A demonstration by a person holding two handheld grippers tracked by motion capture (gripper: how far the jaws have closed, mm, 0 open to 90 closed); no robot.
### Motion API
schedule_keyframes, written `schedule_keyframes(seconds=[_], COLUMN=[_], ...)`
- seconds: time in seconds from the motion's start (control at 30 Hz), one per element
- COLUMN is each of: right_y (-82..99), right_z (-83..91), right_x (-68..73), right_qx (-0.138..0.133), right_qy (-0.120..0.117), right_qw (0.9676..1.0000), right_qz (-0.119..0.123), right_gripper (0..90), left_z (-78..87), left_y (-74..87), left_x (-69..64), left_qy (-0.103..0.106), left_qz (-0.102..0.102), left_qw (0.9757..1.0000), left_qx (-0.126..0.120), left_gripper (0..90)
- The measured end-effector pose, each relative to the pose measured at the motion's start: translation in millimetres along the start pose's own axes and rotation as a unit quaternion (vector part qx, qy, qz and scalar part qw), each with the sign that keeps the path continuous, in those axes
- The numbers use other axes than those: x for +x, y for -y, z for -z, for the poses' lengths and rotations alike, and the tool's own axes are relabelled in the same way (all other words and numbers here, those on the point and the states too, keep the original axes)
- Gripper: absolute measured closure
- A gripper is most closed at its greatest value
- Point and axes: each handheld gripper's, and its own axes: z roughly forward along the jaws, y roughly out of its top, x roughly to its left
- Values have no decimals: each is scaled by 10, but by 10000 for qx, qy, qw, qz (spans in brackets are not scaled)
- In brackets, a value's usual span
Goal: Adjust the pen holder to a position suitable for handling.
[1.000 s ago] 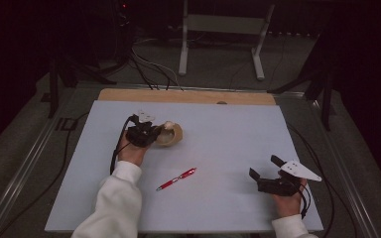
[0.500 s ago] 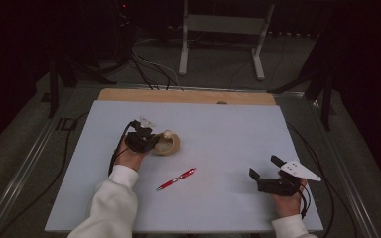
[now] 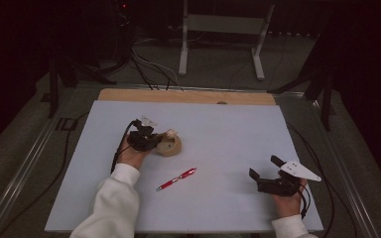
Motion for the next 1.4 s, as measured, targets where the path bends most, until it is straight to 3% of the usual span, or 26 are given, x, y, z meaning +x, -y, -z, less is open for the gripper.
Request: schedule_keyframes(seconds=[0.17, 0.3, 0.47, 0.63, 0.67, 0.77, 0.93, 1.03, 1.23, 1.4], right_y=[2, 3, 3, 2, 2, 3, 3, 2, 3, 2], right_z=[1, 5, 6, 4, 5, 5, 5, 7, 5, 6], right_x=[-4, -6, -9, -4, -5, -8, -12, -9, -11, -5], right_qx=[-1, -11, -20, -18, -20, -22, -29, -33, -29, -20], right_qy=[-10, -11, -15, -9, -7, -5, -8, -10, -1, -1], right_qw=[10000, 10000, 10000, 10000, 10000, 10000, 10000, 10000, 10000, 10000], right_qz=[-6, -15, -27, -22, -22, -24, -26, -18, -15, -13], right_gripper=[0, 0, 0, 0, 0, 0, 0, 0, 0, 0], left_z=[-66, -82, -33, 82, 111, 205, 326, 388, 461, 546], left_y=[-22, -31, -7, 1, 5, 13, 23, 61, 115, 165], left_x=[-14, -24, -14, 27, 32, 39, 51, 27, -13, -47], left_qy=[124, 132, 84, 162, 158, 24, 48, 28, 85, 42], left_qz=[77, 145, 211, 308, 315, 246, 252, 204, 43, 13], left_qw=[9996, 9990, 9978, 9947, 9937, 9912, 9885, 9854, 9855, 9839], left_qx=[-239, -406, -629, -972, -1062, -1301, -1487, -1692, -1695, -1785], left_gripper=[737, 572, 305, 25, 6, 0, 0, 1, 1, 1])
